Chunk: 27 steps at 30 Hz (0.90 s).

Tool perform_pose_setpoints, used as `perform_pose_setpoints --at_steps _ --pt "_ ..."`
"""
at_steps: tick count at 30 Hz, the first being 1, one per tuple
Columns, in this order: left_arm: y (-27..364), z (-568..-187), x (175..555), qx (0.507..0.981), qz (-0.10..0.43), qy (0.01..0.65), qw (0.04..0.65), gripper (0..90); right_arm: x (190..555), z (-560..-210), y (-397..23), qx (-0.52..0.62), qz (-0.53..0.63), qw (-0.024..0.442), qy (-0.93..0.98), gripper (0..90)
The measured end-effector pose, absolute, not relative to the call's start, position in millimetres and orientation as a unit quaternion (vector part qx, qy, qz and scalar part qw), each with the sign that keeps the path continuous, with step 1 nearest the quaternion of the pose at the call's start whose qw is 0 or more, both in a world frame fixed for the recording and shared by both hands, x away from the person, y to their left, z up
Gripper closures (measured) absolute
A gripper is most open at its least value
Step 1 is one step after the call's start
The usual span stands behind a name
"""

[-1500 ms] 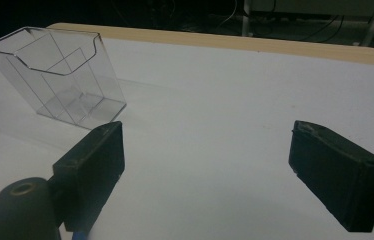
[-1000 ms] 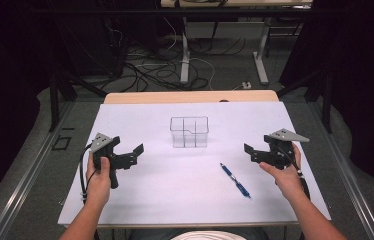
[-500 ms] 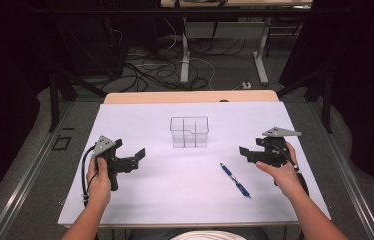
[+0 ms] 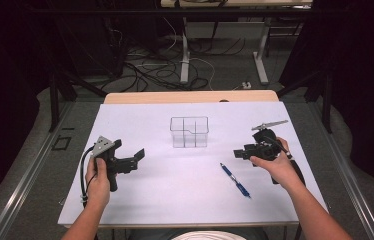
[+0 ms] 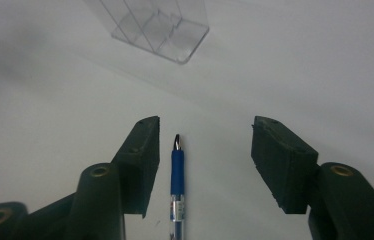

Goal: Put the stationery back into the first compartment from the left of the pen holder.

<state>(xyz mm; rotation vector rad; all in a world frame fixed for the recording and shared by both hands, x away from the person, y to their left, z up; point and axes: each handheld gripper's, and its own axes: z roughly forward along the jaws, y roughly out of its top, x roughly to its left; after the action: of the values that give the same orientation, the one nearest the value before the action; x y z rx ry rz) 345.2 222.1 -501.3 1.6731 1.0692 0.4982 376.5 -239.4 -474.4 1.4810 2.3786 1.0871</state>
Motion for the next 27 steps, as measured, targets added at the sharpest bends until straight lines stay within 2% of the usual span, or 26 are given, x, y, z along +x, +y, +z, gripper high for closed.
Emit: perform_pose_setpoints --at_steps 4,7,11,25,27 --pt "222.4 -502.0 345.0 0.701 0.208 0.446 0.517 0.6 380.1 -479.0 -229.0 0.488 0.329 0.062 0.806 54.9" --pt "223.0 -502.2 344.9 0.701 0.207 0.444 0.518 0.7 383.5 -481.7 -223.5 0.486 0.317 0.051 0.813 57.0" --pt "223.6 -502.4 344.6 0.701 0.205 0.447 0.517 0.7 385.9 -482.5 -214.5 0.487 0.293 0.041 0.822 57.5" --pt "224.7 -503.0 344.6 0.701 0.205 0.447 0.517 0.7 388.6 -495.3 -187.0 0.463 0.266 0.061 0.843 58.6" --pt "225.0 -503.2 344.7 0.702 0.205 0.447 0.515 0.7 389.0 -490.7 -186.7 0.459 0.217 0.049 0.860 58.8"
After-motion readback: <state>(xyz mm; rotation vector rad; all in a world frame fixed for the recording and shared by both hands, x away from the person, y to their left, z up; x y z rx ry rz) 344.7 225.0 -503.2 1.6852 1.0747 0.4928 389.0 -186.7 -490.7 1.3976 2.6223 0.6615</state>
